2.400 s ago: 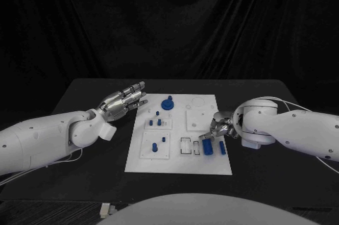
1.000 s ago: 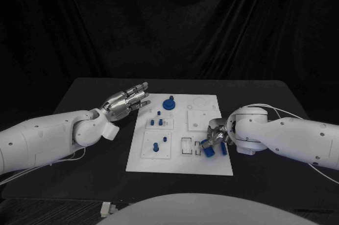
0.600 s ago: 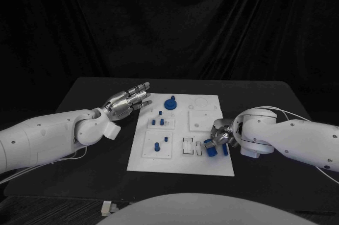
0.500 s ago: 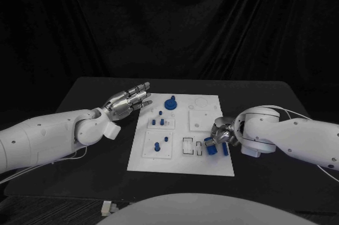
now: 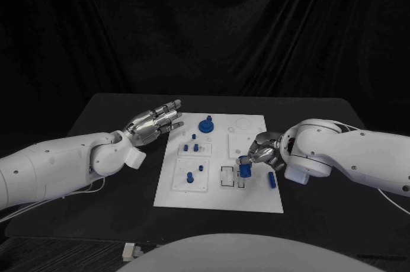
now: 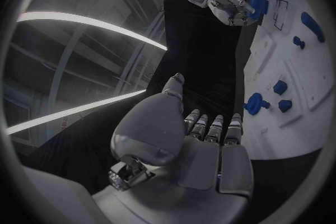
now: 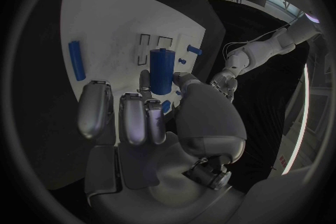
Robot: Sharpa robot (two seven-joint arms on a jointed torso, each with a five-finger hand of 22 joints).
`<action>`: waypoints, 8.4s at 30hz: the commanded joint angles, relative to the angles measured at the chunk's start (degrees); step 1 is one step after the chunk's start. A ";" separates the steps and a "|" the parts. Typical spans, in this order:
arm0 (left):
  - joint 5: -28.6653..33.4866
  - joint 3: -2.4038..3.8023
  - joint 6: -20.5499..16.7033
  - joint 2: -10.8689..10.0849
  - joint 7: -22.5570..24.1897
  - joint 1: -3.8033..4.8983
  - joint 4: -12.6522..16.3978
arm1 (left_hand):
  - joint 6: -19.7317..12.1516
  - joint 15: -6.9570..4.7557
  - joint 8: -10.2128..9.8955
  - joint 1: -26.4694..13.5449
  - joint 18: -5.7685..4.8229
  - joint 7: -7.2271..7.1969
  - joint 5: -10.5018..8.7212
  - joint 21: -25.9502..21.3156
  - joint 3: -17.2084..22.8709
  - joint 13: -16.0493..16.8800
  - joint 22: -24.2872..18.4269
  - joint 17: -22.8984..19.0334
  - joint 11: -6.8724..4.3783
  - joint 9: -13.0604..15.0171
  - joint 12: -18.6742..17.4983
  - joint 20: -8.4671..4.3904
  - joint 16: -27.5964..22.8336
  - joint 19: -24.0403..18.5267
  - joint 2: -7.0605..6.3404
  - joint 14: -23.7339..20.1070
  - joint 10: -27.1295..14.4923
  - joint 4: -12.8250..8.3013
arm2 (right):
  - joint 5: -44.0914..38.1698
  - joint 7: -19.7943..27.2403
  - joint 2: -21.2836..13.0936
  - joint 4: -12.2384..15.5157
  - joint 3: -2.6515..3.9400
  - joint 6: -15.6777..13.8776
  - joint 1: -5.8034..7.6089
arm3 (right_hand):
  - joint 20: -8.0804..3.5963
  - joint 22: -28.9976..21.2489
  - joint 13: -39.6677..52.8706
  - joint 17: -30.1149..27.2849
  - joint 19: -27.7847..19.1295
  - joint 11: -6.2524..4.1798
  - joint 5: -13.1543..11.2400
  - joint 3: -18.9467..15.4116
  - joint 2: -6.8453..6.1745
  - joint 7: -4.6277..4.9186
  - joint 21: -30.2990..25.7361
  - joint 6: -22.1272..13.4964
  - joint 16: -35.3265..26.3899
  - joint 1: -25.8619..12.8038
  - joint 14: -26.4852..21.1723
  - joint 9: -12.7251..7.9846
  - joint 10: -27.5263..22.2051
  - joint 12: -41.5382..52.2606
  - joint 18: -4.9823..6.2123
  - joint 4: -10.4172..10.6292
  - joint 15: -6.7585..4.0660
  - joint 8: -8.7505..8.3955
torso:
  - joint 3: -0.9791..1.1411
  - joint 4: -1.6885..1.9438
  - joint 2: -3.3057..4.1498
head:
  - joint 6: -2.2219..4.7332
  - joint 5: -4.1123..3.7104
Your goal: Assemble the parts on the task board
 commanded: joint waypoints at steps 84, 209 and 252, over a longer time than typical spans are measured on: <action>0.38 0.06 1.77 0.67 0.05 -0.19 -0.22 | -0.22 0.55 0.30 -0.50 0.35 0.08 1.20 -0.09 -0.36 -0.09 -0.05 -0.09 0.39 0.03 -0.20 0.45 -0.38 0.12 1.12 0.09 0.11 0.27 | 4.47 -0.68 7.18 -6.83 0.02 1.72 -3.73 | 1.14 7.73 15.07 -6.75 -0.11 1.34 -28.53 3.47 1.29 0.97 -6.18 -1.45 -4.00 -8.57 1.87 -4.12 6.11 0.20 1.18 -3.97 1.16 -1.42 | -0.01 0.01 0.00 | -0.02 1.16; 0.38 0.06 2.81 0.16 -1.07 -0.74 -0.58 | -0.08 0.69 0.36 -0.37 0.27 0.28 1.82 -0.03 -0.22 -0.07 0.10 -0.09 0.63 0.07 -0.16 0.52 -0.38 0.18 1.43 0.09 0.13 0.00 | -7.80 1.99 -8.68 4.80 0.01 4.88 2.33 | 0.65 9.31 15.07 -1.74 1.42 0.83 -36.30 -13.97 2.31 0.40 -2.27 9.50 -0.66 -1.82 2.76 -14.53 6.11 0.20 0.35 3.55 0.74 -12.13 | -0.01 0.00 -0.07 | -0.02 3.02; 0.38 0.05 3.37 0.41 -1.66 -0.76 -0.67 | 0.00 0.76 0.42 -0.28 0.30 0.32 2.10 -0.03 -0.20 0.05 0.06 -0.09 1.46 0.08 0.06 0.67 -0.38 0.18 1.47 0.09 0.29 -0.36 | -23.17 0.70 -8.24 -0.23 0.00 5.60 -3.25 | -0.66 9.69 15.07 -2.81 1.53 -1.15 -24.33 -12.13 4.17 -1.98 -0.28 18.25 -0.94 5.24 2.58 -13.49 6.11 0.20 0.10 -1.88 -0.86 -11.87 | -0.01 -0.01 0.00 | -0.02 3.61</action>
